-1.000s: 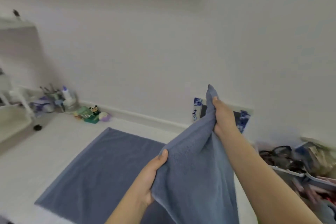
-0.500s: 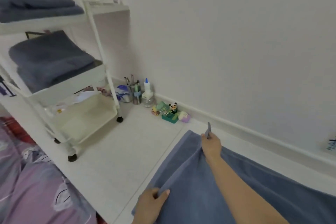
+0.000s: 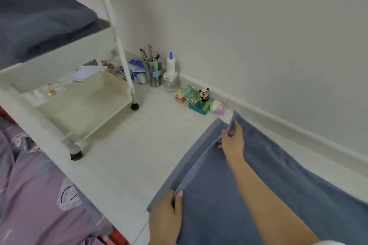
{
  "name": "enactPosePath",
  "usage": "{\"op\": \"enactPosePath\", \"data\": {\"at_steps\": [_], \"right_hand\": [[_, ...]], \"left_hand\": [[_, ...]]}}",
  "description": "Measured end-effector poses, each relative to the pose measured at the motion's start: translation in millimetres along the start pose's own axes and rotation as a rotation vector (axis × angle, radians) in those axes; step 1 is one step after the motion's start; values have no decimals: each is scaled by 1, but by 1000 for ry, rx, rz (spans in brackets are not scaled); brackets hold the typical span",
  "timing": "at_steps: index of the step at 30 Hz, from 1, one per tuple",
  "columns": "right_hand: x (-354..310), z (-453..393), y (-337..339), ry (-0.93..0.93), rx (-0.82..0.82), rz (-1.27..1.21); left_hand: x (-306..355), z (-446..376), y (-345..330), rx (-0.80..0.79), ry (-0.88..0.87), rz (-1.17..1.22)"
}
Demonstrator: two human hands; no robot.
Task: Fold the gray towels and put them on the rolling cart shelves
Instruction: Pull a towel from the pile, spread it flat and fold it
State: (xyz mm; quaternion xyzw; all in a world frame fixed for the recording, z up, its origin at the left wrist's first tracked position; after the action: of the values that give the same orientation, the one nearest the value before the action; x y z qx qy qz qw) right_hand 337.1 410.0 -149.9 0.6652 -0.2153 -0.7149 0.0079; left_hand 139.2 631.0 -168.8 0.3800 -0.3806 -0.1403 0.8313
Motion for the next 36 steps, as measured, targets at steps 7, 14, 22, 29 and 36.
{"op": "enactPosePath", "data": {"at_steps": [7, 14, 22, 29, 36], "right_hand": [[35, -25, -43, 219, -396, 588], [41, -79, -30, 177, -435, 970], [24, -92, -33, 375, -433, 948], [38, -91, -23, 171, -476, 819], [40, -93, -24, 95, -669, 879]], "left_hand": [[-10, -43, 6, 132, -41, -210], [-8, -71, 11, 46, -22, -215], [-8, -76, 6, -97, -74, -240], [-1, -80, 7, -97, -52, -236], [-1, -80, 9, -99, -23, -272]]}}
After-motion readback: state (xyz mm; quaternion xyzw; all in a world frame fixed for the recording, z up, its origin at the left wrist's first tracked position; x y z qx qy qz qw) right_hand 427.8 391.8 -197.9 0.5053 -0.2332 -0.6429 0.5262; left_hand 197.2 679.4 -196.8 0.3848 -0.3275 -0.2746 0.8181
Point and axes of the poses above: each hand's wrist, its own z-axis away from the middle knuckle, its own y-axis out of the back of the hand, x = y × z, the point moved 10 cm from there along -z, towards the middle knuckle, and after that the axes turned 13 degrees about y, right-handed, at the moved point
